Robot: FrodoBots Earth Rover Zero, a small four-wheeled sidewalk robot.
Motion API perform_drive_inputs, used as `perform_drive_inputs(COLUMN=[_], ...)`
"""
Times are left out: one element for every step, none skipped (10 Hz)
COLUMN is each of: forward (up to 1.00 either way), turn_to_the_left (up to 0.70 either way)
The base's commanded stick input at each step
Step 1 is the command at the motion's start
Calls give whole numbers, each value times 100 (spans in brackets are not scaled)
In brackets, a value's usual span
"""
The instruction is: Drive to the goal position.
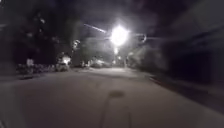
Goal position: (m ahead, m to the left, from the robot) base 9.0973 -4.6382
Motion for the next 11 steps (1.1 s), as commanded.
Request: perform_drive_inputs(forward=[70,70,70,70,70,70,70,70,70,70,70], turn_to_the_left=[-35,-35,-35,-35,-17,0,0,0,0,0,0])
